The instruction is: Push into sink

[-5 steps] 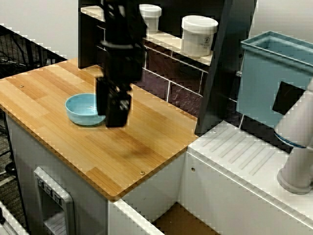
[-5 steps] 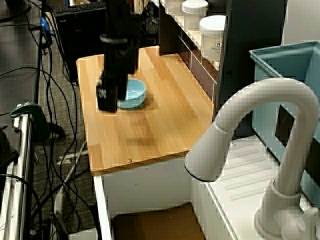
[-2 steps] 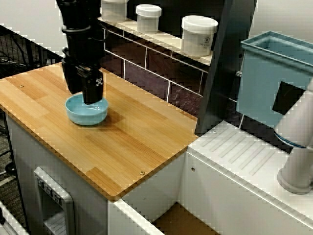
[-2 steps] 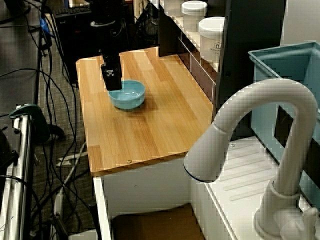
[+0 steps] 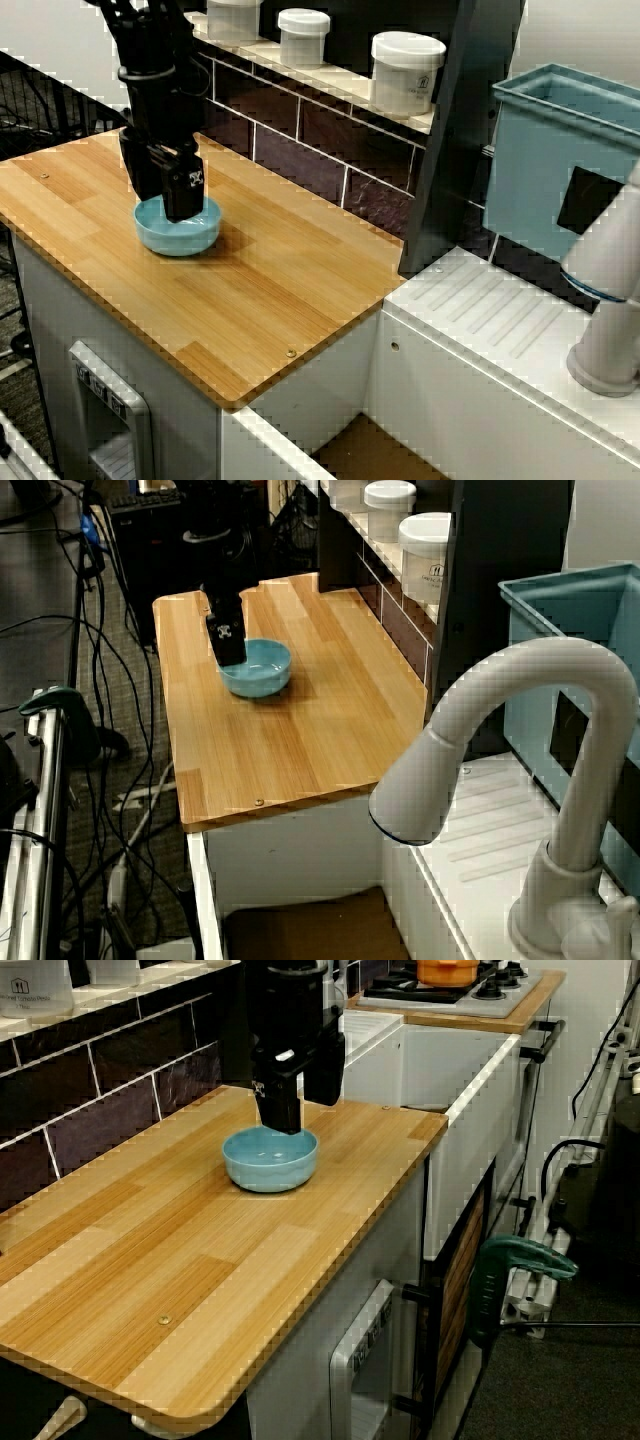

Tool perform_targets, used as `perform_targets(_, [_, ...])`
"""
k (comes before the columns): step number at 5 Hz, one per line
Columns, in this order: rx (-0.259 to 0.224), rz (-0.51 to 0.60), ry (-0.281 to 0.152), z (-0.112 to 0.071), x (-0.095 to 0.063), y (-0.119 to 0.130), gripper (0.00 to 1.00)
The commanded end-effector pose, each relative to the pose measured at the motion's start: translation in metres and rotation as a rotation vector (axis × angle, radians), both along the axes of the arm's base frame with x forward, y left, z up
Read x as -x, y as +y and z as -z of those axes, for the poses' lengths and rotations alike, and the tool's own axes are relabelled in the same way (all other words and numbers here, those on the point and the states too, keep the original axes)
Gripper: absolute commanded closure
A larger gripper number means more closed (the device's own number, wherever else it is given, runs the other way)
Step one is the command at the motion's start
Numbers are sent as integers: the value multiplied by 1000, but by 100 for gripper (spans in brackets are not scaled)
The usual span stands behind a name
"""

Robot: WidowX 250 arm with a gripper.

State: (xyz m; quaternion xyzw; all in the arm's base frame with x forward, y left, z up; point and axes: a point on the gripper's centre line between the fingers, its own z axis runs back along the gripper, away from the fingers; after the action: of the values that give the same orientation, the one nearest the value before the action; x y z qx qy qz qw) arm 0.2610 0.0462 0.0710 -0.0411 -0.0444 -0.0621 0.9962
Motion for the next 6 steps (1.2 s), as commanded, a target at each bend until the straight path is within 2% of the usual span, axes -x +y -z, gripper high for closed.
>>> perform_targets(1, [-1, 1, -16, 4, -7, -19, 0])
perform_targets(2, [6, -22, -9, 10, -18, -24, 0])
perform_targets(3, [-2, -25, 19, 23, -29, -27, 0])
perform_targets(4, [-7, -15, 46, 34, -34, -34, 0])
perform_targets(5, [-14, 32, 57, 38, -28, -50, 0])
perform_targets(6, [-28, 99, 57, 27, -16, -85, 0])
